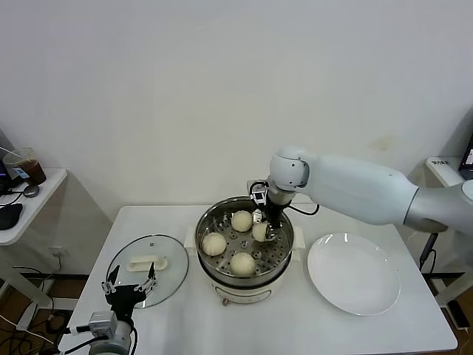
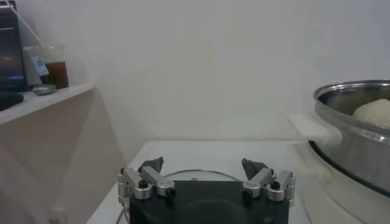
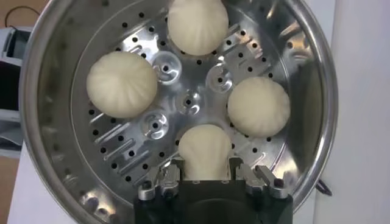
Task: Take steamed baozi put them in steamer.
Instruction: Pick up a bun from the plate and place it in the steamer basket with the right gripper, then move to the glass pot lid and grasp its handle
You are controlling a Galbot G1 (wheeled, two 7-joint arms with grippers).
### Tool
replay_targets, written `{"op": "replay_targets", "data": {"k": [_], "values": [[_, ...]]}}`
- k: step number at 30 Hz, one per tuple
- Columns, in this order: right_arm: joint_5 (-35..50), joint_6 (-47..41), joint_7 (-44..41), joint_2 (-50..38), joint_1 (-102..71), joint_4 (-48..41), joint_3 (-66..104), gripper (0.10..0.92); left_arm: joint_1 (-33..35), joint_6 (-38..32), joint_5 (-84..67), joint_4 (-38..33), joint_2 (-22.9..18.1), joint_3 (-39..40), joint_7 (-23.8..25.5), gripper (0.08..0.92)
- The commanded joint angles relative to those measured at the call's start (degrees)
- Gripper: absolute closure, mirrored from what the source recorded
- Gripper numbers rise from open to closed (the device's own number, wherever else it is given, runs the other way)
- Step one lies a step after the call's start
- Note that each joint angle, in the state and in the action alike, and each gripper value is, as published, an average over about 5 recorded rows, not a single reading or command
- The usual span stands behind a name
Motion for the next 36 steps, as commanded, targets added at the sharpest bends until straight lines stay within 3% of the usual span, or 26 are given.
{"op": "replay_targets", "data": {"k": [1, 5, 16, 21, 23, 29, 36], "values": [[-0.91, -0.30, 0.45, 0.32, -0.93, 0.40, -0.32, 0.566, 0.05, -0.01, 0.00, 0.05, -0.02, 0.07, -0.01, 0.177], [-0.93, -0.33, 0.52, -0.19, -0.88, 0.85, -0.31, 0.518, 0.04, -0.01, -0.01, -0.03, 0.01, 0.00, 0.01, 0.177], [0.75, 0.27, -0.98, -7.62, 3.52, 5.50, 5.90, 0.225, 0.82, -0.01, 0.28, -0.73, -0.16, 0.05, -0.05, 0.177], [2.15, 2.66, 0.17, -15.42, 0.17, 8.57, 21.85, 0.204, 1.39, 0.03, 0.34, -1.26, -0.45, 0.33, 0.12, 0.177], [5.15, 4.39, 4.91, -18.57, -2.49, 9.66, 29.10, 0.203, 1.59, -0.11, 0.25, -1.15, -0.54, 0.44, 0.03, 0.177], [16.73, 9.92, 29.86, -27.40, -13.07, 12.41, 47.70, 0.203, 2.00, -1.36, -0.95, -0.98, -0.54, 0.62, -0.22, 0.177], [23.25, 16.67, 51.80, -29.91, -44.10, 13.34, 83.91, 0.203, 2.37, -3.39, -0.83, -1.53, -0.28, 0.83, -0.07, 0.177]]}}
